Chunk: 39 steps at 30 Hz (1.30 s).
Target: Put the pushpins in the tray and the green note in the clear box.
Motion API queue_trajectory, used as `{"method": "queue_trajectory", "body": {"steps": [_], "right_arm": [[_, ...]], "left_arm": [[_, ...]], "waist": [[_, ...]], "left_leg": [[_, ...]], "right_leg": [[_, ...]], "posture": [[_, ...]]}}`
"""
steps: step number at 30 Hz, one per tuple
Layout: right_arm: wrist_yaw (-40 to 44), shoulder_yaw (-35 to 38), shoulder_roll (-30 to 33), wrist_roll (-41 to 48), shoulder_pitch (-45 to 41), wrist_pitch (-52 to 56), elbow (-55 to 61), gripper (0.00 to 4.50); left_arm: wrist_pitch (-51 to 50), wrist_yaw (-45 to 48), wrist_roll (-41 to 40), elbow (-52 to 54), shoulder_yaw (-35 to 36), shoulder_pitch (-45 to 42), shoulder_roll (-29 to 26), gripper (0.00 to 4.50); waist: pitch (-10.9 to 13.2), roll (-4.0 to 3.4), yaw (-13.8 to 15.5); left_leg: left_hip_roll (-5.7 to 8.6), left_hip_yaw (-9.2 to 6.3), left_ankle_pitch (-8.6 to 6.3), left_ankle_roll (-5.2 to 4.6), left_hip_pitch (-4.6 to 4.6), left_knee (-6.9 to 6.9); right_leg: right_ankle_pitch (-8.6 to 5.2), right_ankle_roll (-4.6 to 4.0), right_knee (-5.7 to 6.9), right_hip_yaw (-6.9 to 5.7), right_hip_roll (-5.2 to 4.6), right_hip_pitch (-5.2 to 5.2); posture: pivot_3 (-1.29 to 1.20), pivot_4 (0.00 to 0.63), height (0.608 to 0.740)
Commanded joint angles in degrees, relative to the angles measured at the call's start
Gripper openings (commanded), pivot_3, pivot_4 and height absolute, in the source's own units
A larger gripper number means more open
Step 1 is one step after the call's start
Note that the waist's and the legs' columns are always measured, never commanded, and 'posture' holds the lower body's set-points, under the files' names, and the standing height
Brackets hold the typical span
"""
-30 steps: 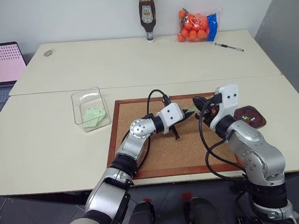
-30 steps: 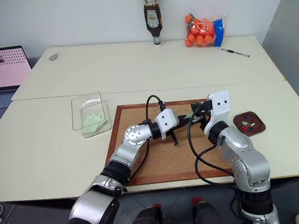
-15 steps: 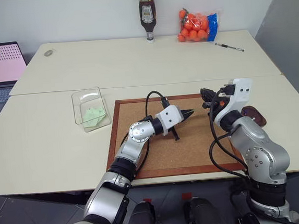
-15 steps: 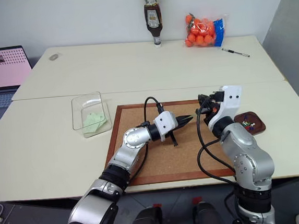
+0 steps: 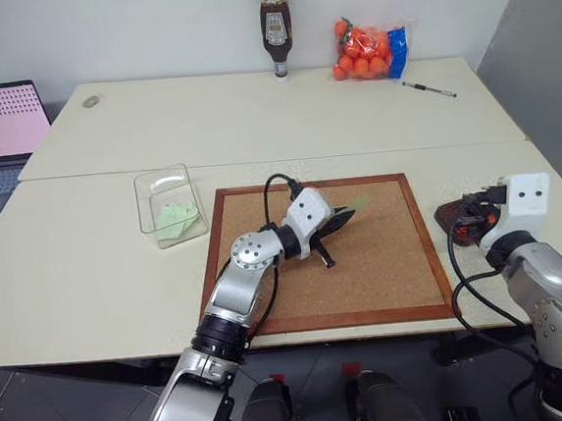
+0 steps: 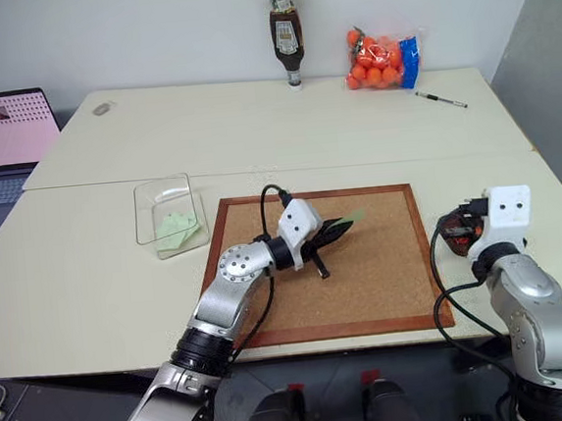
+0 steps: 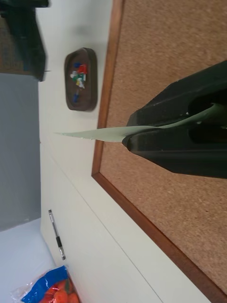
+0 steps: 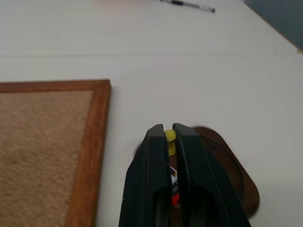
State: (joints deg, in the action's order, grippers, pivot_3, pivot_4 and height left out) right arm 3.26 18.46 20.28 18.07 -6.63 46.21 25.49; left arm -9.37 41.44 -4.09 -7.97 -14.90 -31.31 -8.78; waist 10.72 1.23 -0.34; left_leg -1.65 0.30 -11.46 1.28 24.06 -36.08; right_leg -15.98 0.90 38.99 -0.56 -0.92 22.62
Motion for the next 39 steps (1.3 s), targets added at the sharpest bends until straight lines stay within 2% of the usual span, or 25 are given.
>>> {"method": "queue_trajectory", "body": {"steps": [1, 6, 8, 9, 17, 25, 31, 35, 39], "right_arm": [[0.76, 0.57, 1.25, -1.63, -1.80, -3.34, -4.66, 0.00], [0.71, 1.59, 1.70, -2.76, -6.12, -7.06, -14.06, 0.00], [0.79, 2.13, 1.49, -2.33, -6.89, -7.38, -15.72, 0.61], [0.78, 2.29, 1.48, -2.27, -7.17, -7.49, -16.36, 0.62], [0.25, 3.15, 0.82, -0.89, -7.82, -6.11, -15.65, 2.73], [-0.84, 4.95, -0.41, 1.52, -7.27, -3.45, -9.12, 2.73], [0.75, 3.83, 1.28, 3.63, -5.88, 0.52, 1.03, 2.73], [7.06, -1.62, 4.55, 4.74, -5.46, -0.20, 4.18, 2.73], [16.84, -8.79, 6.60, 8.96, -8.20, -1.69, 7.92, 2.73]], "left_arm": [[-3.49, -1.02, -1.32, 4.40, 1.09, -0.69, -0.03, 0.02], [-4.96, -1.44, -1.57, 5.03, 1.14, -1.12, -0.12, 0.02], [-5.18, -1.55, -1.54, 5.17, 1.12, -1.10, -0.09, 0.00], [-5.28, -1.62, -1.53, 5.27, 1.08, -1.06, -0.03, 0.00], [-6.33, -2.46, -1.61, 6.02, 1.03, -0.99, 0.13, 0.00], [-8.42, -3.53, -2.00, 6.80, 2.06, -2.34, -0.12, 0.00], [-13.30, -9.12, -1.93, 9.25, 6.10, -4.51, -0.56, 0.00], [-17.45, -13.92, -1.89, 12.80, 9.81, -4.78, -0.97, 0.00], [-21.37, -20.67, -0.32, 16.49, 14.45, -4.24, -2.16, 0.00]], "waist": [[0.00, -0.01, -0.02], [-0.01, -0.03, -0.06], [-0.01, -0.03, -0.01], [-0.01, -0.02, 0.01], [-0.01, -0.03, 0.02], [-0.02, -0.03, 0.03], [-0.01, -0.03, 0.01], [-0.01, -0.03, -0.08], [0.01, -0.01, -0.17]], "left_leg": [[0.00, 0.00, 0.00, 0.00, -0.02, 0.00], [0.03, 0.07, 0.00, 0.00, -0.04, 0.01], [0.02, 0.10, 0.00, 0.00, -0.02, 0.02], [0.02, 0.10, 0.00, 0.00, 0.00, 0.03], [0.00, 0.11, 0.00, 0.00, 0.03, 0.02], [0.00, 0.08, 0.00, 0.00, 0.04, 0.02], [-0.02, 0.02, 0.00, 0.00, 0.06, 0.02], [-0.01, 0.00, 0.00, 0.00, 0.03, 0.02], [-0.01, -0.03, 0.00, 0.00, 0.03, 0.02]], "right_leg": [[0.00, 0.00, 0.00, 0.01, 0.03, -0.01], [0.00, 0.00, -0.02, 0.07, 0.06, -0.01], [0.00, -0.01, -0.03, 0.07, 0.06, -0.01], [-0.01, -0.01, -0.04, 0.08, 0.06, 0.00], [0.00, -0.01, -0.06, 0.09, -0.01, 0.01], [0.00, -0.01, -0.04, 0.10, 0.00, 0.01], [-0.01, 0.00, -0.05, 0.10, -0.01, 0.02], [-0.01, 0.00, -0.05, 0.08, 0.00, 0.02], [-0.01, -0.01, -0.05, 0.07, 0.03, 0.01]], "posture": [[0.00, 0.150, 0.740], [0.00, 0.150, 0.740], [0.00, 0.150, 0.740], [0.00, 0.150, 0.740], [0.00, 0.150, 0.740], [0.00, 0.150, 0.740], [0.00, 0.150, 0.740], [0.00, 0.150, 0.740], [0.00, 0.150, 0.740]]}}
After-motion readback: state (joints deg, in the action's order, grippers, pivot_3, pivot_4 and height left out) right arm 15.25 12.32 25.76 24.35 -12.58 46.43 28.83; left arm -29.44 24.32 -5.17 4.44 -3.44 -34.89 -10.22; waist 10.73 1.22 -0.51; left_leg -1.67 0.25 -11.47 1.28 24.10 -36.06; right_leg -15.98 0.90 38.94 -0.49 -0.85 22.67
